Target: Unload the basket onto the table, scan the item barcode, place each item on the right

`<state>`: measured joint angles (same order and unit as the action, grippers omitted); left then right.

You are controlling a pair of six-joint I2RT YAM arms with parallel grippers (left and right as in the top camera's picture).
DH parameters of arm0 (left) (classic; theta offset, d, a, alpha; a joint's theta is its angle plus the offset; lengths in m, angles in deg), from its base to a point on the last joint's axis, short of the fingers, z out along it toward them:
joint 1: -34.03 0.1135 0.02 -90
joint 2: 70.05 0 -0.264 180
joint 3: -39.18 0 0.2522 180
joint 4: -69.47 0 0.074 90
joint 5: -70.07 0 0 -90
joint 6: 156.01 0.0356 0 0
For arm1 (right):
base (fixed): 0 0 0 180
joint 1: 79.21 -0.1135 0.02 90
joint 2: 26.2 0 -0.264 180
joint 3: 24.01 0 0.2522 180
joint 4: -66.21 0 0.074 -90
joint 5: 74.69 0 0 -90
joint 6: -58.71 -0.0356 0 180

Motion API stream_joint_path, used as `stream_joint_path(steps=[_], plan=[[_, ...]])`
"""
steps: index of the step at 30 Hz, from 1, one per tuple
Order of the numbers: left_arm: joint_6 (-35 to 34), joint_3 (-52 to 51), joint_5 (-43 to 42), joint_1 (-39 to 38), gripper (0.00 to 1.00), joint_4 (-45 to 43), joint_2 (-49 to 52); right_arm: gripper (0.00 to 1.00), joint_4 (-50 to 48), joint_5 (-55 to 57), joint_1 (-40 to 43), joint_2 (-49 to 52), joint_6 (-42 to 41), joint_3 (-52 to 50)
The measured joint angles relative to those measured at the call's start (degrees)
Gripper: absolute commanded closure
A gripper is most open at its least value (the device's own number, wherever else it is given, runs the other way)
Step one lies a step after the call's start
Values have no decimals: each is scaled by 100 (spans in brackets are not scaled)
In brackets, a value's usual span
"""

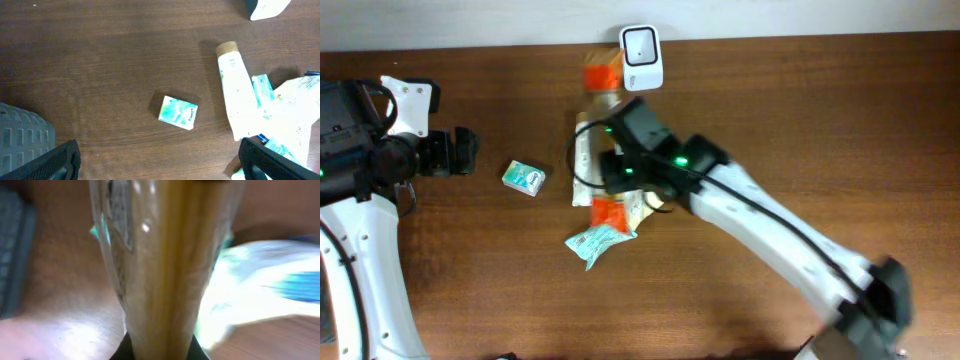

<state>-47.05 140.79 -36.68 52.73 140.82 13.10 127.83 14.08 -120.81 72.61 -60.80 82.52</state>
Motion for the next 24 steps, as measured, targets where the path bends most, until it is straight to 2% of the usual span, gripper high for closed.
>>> stream_joint_path(steps=[3, 9, 12, 13, 14, 16, 18, 20, 24], plan=[[0, 0, 0, 0, 1, -2, 0, 93, 916, 1488, 0, -107, 229, 118], [2, 0, 0, 0, 1, 0, 0, 92, 1565, 3195, 17, 1770, 387, 74], [2, 0, 0, 0, 1, 0, 0, 65, 1637, 3445, -7, 2164, 452, 70], [2, 0, 0, 0, 1, 0, 0, 57, 1558, 3342, -11, 2164, 468, 72], [2, 0, 0, 0, 1, 0, 0, 54, 1456, 3143, -11, 2164, 516, 81], [2, 0, 0, 0, 1, 0, 0, 45, 1228, 2157, -7, 2164, 929, 192], [4, 0, 0, 0, 1, 2, 0, 42, 1257, 1126, 22, 2164, 1381, 437], [15, 0, -2, 0, 1, 2, 0, 33, 1725, 485, 105, 2164, 1646, 837], [15, 0, 0, 0, 1, 0, 0, 18, 2511, 286, 551, 2159, 1775, 1128]])
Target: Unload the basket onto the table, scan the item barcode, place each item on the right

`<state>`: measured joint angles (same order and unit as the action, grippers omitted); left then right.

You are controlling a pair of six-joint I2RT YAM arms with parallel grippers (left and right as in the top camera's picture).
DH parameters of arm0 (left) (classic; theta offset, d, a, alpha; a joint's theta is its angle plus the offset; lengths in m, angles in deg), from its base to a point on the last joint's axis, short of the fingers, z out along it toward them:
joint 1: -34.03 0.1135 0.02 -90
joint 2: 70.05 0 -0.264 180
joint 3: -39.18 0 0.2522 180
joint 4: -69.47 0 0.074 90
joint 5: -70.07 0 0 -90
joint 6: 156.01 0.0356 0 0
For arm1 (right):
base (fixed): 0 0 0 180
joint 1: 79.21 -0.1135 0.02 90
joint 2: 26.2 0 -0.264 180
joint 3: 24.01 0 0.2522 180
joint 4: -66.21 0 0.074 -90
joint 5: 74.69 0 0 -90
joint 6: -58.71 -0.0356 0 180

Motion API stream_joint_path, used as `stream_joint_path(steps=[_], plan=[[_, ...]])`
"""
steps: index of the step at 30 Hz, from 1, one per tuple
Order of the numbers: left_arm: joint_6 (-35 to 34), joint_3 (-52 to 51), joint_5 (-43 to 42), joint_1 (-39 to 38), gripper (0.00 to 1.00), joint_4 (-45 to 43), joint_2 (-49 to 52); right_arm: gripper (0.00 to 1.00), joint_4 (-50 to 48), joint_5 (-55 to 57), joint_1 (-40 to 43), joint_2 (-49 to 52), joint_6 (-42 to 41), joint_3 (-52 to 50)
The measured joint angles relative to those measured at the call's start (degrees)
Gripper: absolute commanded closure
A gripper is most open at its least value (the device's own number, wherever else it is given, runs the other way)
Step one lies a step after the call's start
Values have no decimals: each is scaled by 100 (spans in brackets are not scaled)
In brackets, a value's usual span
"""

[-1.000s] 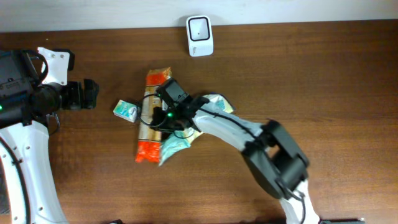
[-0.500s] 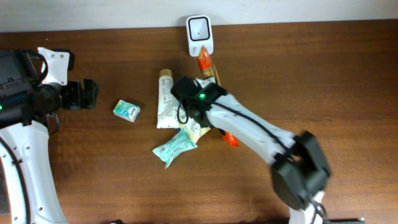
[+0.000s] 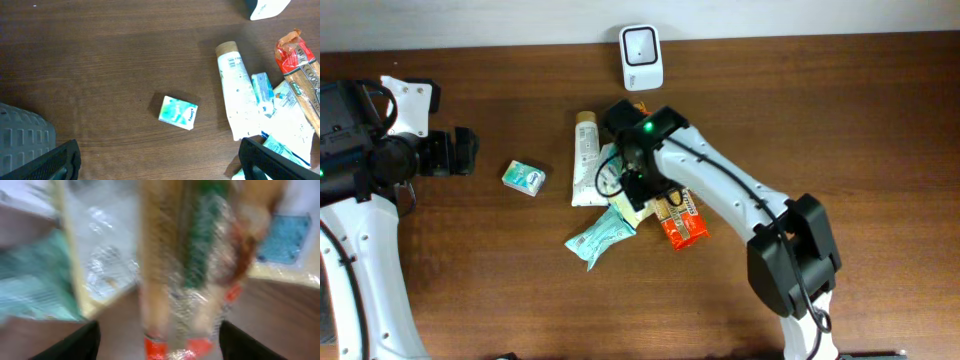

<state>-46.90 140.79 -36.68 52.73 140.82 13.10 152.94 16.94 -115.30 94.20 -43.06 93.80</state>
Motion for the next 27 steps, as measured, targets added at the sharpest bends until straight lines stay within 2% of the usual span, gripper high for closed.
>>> stream_joint_path(steps=[3, 11, 12, 13, 14, 15, 17, 21, 27], plan=[[0, 0, 0, 0, 1, 0, 0, 1, -59, 39, 155, -4, -31, -435], [0, 0, 0, 0, 1, 2, 0, 0, -1010, 155, 98, -13, -31, -1550], [2, 0, 0, 0, 1, 2, 0, 10, -1132, 195, 136, -11, -26, -1687], [2, 0, 0, 0, 1, 2, 0, 26, -1246, 229, 197, -11, -26, -1797], [2, 0, 0, 0, 1, 0, 0, 53, -1300, 267, 227, -11, -17, -1816], [2, 0, 0, 0, 1, 0, 0, 72, -1331, 302, 240, -11, -28, -1818], [0, 0, 0, 0, 1, 0, 0, 96, -1346, 332, 247, -22, -26, -1825], [2, 0, 0, 0, 1, 0, 0, 96, -1056, -22, 289, -173, 9, -1639], [0, 0, 0, 0, 1, -2, 0, 96, -225, -1740, 579, -297, 896, -448]])
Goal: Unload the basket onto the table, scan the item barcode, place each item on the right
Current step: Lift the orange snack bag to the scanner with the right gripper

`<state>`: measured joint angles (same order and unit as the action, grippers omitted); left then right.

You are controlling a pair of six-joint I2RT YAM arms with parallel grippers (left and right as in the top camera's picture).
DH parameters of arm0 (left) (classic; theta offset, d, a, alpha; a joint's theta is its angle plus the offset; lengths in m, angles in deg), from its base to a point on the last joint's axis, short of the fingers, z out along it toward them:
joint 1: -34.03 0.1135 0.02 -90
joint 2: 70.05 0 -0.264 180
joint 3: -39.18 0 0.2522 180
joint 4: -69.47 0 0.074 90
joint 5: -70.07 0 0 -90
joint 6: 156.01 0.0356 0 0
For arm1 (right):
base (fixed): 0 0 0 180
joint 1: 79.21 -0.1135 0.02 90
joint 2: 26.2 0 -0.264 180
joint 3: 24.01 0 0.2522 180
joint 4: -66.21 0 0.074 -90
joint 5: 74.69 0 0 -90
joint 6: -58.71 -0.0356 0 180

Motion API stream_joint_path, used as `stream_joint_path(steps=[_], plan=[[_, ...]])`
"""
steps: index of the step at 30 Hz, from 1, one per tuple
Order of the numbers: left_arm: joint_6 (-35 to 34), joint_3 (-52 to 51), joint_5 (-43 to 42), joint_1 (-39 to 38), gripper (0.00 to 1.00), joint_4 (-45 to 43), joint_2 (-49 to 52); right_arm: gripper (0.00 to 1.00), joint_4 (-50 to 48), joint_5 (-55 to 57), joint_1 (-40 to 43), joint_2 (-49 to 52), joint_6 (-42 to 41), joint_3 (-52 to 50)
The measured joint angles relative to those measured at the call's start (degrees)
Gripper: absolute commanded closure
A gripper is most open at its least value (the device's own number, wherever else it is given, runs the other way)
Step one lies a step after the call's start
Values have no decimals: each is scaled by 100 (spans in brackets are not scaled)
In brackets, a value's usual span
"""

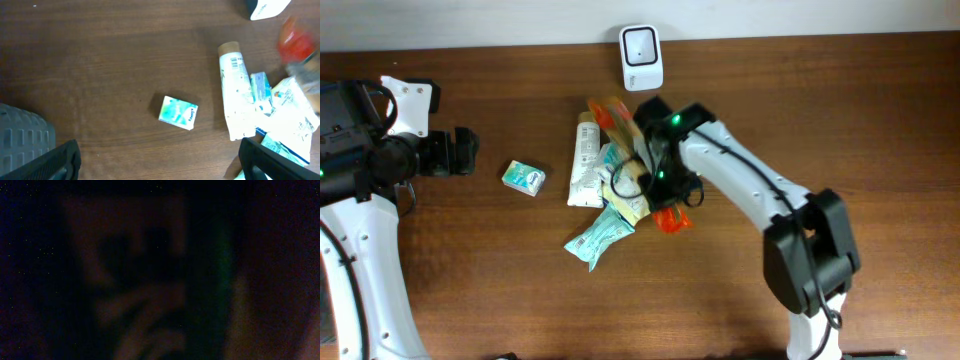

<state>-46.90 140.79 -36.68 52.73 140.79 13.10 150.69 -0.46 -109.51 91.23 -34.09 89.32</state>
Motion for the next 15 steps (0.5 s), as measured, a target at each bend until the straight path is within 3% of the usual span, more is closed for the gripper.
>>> stream_joint_path(steps=[4, 11, 15], plan=[[0, 0, 0, 0, 1, 0, 0, 96, -527, -2317, 767, -514, 791, 619], [0, 0, 0, 0, 1, 2, 0, 96, -1226, -5783, 1488, -551, 1034, 645], [0, 0, 0, 0, 1, 2, 0, 96, -1410, -5928, 1488, -551, 935, 645]])
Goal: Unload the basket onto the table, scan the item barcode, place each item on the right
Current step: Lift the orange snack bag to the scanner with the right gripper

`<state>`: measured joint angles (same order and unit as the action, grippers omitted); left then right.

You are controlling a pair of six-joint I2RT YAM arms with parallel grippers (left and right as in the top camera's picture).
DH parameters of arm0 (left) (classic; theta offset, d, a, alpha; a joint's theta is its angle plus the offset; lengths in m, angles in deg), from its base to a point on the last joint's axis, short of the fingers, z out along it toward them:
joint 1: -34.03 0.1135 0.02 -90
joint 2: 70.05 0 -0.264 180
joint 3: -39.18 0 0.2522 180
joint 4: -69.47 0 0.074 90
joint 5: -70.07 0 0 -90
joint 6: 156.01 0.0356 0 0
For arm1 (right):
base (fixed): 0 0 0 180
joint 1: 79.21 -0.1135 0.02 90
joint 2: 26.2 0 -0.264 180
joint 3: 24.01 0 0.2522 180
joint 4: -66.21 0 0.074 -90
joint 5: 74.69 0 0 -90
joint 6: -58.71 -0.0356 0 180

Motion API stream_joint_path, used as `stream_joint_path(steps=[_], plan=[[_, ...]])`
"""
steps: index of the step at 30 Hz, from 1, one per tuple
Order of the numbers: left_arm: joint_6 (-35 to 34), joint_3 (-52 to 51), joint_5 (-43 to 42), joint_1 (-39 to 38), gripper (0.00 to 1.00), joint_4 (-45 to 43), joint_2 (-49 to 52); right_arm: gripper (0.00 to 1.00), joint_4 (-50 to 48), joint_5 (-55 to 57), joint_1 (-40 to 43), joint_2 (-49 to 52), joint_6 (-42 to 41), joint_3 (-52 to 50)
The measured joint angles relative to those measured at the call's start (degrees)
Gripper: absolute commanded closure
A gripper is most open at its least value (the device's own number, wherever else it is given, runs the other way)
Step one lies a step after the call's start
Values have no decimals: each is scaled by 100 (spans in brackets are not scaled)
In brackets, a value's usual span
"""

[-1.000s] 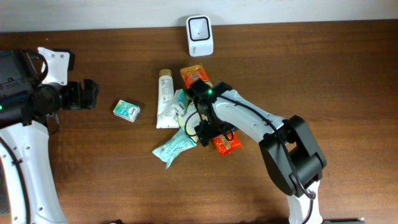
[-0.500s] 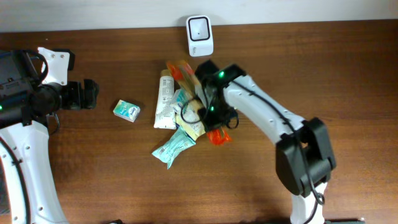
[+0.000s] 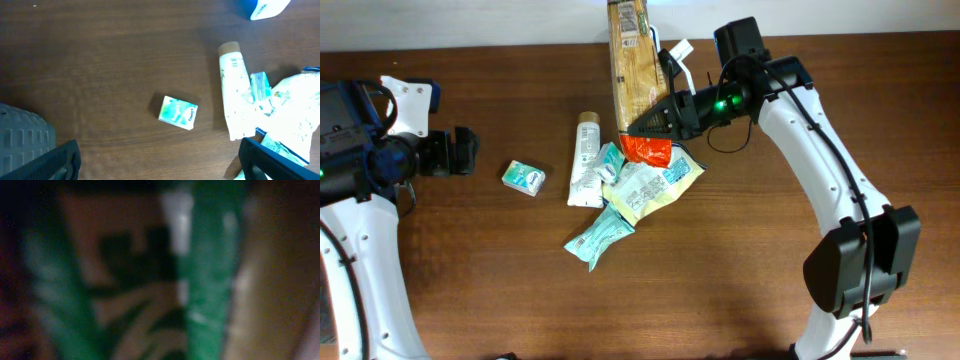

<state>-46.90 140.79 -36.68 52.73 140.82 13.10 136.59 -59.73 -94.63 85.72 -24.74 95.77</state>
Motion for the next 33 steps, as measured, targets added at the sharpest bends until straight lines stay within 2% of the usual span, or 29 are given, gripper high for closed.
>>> stream_joint_path(steps=[3, 5, 8, 10, 11, 14, 15, 17, 18, 21, 23, 27, 33], plan=[[0, 0, 0, 0, 1, 0, 0, 96, -22, 1449, -63, 0, -557, 0], [2, 0, 0, 0, 1, 4, 0, 96, -149, 4371, -334, 0, -1480, 0], [2, 0, 0, 0, 1, 2, 0, 96, -404, 6883, -702, 4, -1856, 59], [2, 0, 0, 0, 1, 0, 0, 96, -629, 8168, -852, 35, -1829, 271], [0, 0, 0, 0, 1, -2, 0, 96, -1060, 8926, -905, 92, -1716, 424], [2, 0, 0, 0, 1, -7, 0, 96, -1919, 10244, -973, 455, -1357, 597], [2, 0, 0, 0, 1, 0, 0, 96, -2496, 10804, -1025, 782, -1043, 614], [2, 0, 2, 0, 1, -11, 0, 96, -3254, 11567, -1152, 1440, -389, 634], [2, 0, 0, 0, 1, -4, 0, 96, -3945, 11984, -1244, 1926, 146, 636], [0, 0, -2, 0, 1, 0, 0, 96, -4870, 12649, -1405, 2863, 1408, 625], [2, 0, 0, 0, 1, 2, 0, 96, -5034, 12933, -1469, 3377, 2122, 614], [0, 0, 0, 0, 1, 0, 0, 96, -5281, 13293, -1456, 3547, 2540, 573], [2, 0, 0, 0, 1, 0, 0, 96, -5366, 13543, -1427, 3547, 2669, 575]])
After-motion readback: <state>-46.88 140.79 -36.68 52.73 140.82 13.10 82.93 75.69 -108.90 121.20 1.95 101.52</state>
